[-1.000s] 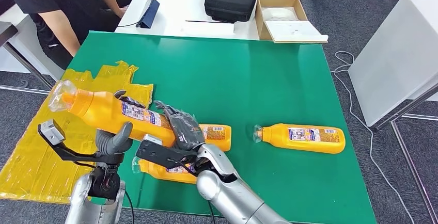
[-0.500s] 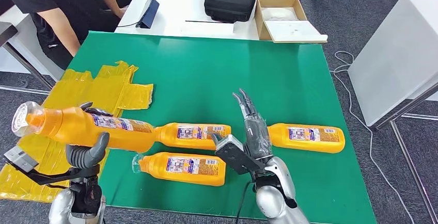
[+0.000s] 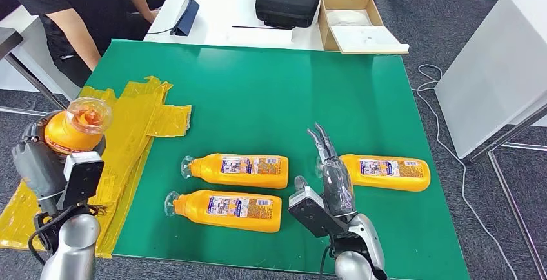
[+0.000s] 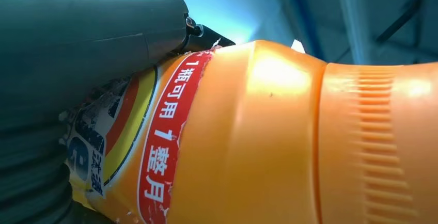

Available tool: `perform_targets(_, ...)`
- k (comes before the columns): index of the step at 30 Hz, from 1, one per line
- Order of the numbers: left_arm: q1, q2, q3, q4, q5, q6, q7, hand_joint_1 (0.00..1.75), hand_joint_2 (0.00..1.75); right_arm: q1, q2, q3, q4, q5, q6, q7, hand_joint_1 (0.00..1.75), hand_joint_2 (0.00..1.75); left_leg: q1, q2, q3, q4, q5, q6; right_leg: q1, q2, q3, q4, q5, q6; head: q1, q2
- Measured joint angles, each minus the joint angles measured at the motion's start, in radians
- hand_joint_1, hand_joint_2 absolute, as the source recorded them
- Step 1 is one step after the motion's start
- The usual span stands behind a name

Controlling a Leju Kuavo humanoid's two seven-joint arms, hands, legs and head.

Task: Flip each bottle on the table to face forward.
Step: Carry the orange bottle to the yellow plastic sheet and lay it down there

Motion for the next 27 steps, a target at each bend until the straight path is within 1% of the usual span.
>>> perform_targets(1,-0.013,0.018,0.000,0.020,-0.028,0.027,0.008,1.75,1.75,-0.005,-0.003,0.002,0.002,-0.006,0.001,-0.003,0.00,0.00,0.000,0.000,0.000,0.000,0.000,0.000,0.000,0.000,0.000,0.000,0.000,-0.001,0.000,0.000)
perform_targets(3,-0.029,0.044,0.000,0.050,-0.043,0.049,0.014,1.75,1.75,-0.011,-0.007,0.004,0.005,-0.012,0.002,-0.006,0.00,0.00,0.000,0.000,0.000,0.000,0.001,-0.001,0.000,0.000,0.000,0.000,0.001,-0.002,0.000,0.000)
perform_targets(7,-0.040,0.069,-0.001,0.086,-0.086,0.073,0.033,1.72,1.75,-0.015,-0.013,0.010,0.007,-0.025,0.002,-0.009,0.00,0.00,0.000,0.000,0.000,0.000,0.001,-0.001,0.000,0.000,0.001,0.000,0.001,-0.002,0.000,0.000)
perform_targets(10,-0.057,0.103,-0.006,0.143,-0.205,0.105,0.085,1.71,1.75,-0.023,-0.018,0.018,0.009,-0.046,0.007,-0.016,0.00,0.00,0.000,0.000,-0.001,0.000,0.001,0.000,0.000,0.000,0.001,0.000,0.001,-0.002,0.000,0.000)
perform_targets(13,-0.094,0.143,-0.009,0.257,-0.315,0.111,0.112,1.73,1.75,-0.035,-0.021,0.029,0.017,-0.059,0.011,-0.020,0.00,0.00,-0.001,0.000,0.000,0.000,0.001,0.000,0.000,0.000,0.000,0.000,0.002,-0.002,0.000,0.000)
perform_targets(16,-0.138,0.157,-0.008,0.367,-0.467,0.112,0.135,1.74,1.75,-0.052,-0.021,0.041,0.026,-0.065,0.015,-0.020,0.00,0.00,0.000,0.000,0.000,0.000,0.002,-0.001,0.000,0.000,0.000,0.000,0.002,-0.002,0.000,0.000)
perform_targets(17,-0.151,0.158,-0.007,0.398,-0.533,0.112,0.152,1.72,1.75,-0.058,-0.021,0.046,0.029,-0.068,0.018,-0.020,0.00,0.00,0.000,0.000,0.000,0.000,0.002,-0.001,0.000,0.000,0.000,0.000,0.002,-0.002,0.000,0.000)
perform_targets(19,-0.181,0.157,-0.012,0.460,-0.657,0.112,0.210,1.67,1.75,-0.069,-0.020,0.059,0.037,-0.072,0.028,-0.024,0.00,0.00,0.000,0.000,-0.001,0.000,0.002,-0.001,0.000,0.000,0.000,0.000,0.002,-0.002,0.000,0.000)
perform_targets(21,-0.213,0.159,-0.031,0.527,-0.730,0.113,0.300,1.64,1.75,-0.081,-0.020,0.074,0.047,-0.076,0.039,-0.032,0.00,0.00,0.000,0.001,-0.001,0.000,0.002,-0.001,0.000,0.000,0.000,0.000,0.003,-0.001,0.000,0.000)
perform_targets(24,-0.266,0.168,-0.102,0.632,-0.759,0.113,0.437,1.63,1.75,-0.100,-0.019,0.100,0.067,-0.081,0.052,-0.045,0.00,0.00,0.000,0.000,-0.001,0.000,0.003,-0.001,0.000,0.000,0.001,0.000,0.003,-0.001,0.000,0.000)
perform_targets(27,-0.318,0.177,-0.189,0.727,-0.765,0.114,0.505,1.64,1.75,-0.122,-0.018,0.124,0.087,-0.084,0.059,-0.051,0.00,0.00,0.000,-0.002,-0.001,0.000,0.003,-0.001,0.000,0.000,0.001,0.000,0.003,-0.001,0.000,0.000)
